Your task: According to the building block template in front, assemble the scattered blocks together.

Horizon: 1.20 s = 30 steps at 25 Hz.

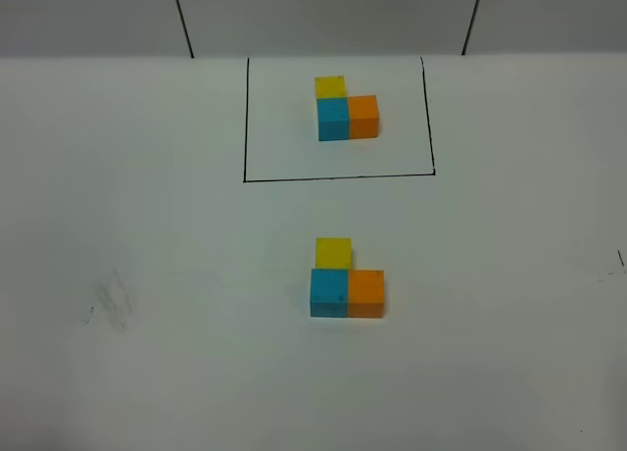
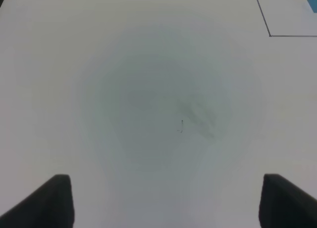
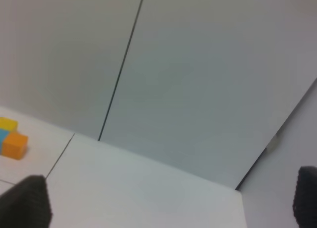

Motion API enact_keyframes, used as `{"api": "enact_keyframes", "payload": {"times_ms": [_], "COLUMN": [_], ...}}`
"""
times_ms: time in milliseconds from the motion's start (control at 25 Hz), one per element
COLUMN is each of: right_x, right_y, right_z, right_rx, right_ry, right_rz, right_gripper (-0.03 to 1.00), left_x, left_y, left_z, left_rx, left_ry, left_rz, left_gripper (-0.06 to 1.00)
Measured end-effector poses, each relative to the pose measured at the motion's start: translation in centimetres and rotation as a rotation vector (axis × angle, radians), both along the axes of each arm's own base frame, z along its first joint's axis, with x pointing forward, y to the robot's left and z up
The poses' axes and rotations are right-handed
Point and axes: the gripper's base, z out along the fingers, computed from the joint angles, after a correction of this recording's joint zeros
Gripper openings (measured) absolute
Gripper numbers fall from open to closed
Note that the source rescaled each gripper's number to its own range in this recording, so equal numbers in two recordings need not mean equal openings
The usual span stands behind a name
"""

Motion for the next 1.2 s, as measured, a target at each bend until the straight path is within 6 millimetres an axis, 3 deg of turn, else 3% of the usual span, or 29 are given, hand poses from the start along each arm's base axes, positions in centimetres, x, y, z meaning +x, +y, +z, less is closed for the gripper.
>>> {"api": "enact_keyframes", "payload": {"times_ms": [280,760,1000,1200], "right_x": [-0.8,1.5,1.7,1.7], "right_y": [-0.2,-0.8,-1.0,-1.0], "right_z": [-6.2,-12.1,-13.2,-13.2], "right_rx": [0.09,0.228,0.239,0.243], "right_ry": [0.025,0.339,0.398,0.398], "right_rz": [0.077,-0.024,-0.06,-0.062], "right_gripper": [0.96,0.95,0.94,0.87], "left_x": [0.0,0.0,0.0,0.0], "left_y": [0.0,0.0,0.0,0.0], "left_z": [0.0,0.0,0.0,0.0], "left_rx": [0.0,0.0,0.0,0.0], "left_ry": [0.0,0.0,0.0,0.0], "left_rz": [0.0,0.0,0.0,0.0], "left_gripper": [0.79,0.79,0.79,0.79]}}
